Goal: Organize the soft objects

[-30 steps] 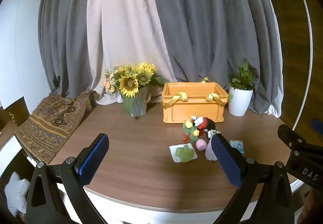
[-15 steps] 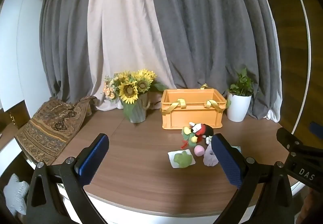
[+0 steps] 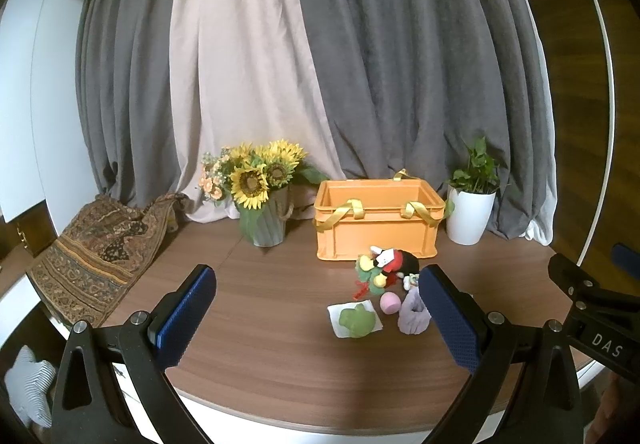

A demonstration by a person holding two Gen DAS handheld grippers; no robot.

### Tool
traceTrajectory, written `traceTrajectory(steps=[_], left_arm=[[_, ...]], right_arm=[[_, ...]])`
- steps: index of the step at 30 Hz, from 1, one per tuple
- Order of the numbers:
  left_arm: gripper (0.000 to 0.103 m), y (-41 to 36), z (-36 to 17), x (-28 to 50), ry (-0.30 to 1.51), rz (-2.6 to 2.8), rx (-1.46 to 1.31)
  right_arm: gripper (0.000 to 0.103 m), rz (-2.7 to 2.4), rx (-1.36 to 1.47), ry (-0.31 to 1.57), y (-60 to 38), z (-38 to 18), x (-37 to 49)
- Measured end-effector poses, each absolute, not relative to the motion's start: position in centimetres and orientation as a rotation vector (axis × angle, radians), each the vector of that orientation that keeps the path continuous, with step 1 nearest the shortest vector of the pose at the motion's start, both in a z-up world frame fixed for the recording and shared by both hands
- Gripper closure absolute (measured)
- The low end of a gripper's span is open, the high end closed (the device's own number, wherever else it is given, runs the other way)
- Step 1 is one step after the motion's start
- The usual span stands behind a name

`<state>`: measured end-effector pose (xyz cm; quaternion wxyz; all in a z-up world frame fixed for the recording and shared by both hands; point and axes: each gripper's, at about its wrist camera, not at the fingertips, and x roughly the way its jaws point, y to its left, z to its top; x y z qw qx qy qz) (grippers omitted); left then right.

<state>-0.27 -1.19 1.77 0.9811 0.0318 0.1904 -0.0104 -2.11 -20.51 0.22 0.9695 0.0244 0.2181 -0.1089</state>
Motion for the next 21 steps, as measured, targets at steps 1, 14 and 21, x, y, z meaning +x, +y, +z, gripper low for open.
traceTrajectory(steps=[1,14,21], left_arm=[[0.0,-1.1,1.7,-0.3,0.383,-0.023,0.063],[0.0,-1.2,2.0,0.3,0.382,-0.027,0.061],[0.0,-1.1,2.1,0.6,0.379,-0.032,0.058]], right_arm=[[0.0,-0.219,0.05,0.439,-20.6,0.2,-2.2],[0.0,-0.22,0.053,0.435,-20.9,0.2,-2.0],[0.0,-0.221,0.054,0.434,-20.9,0.1,-2.0]])
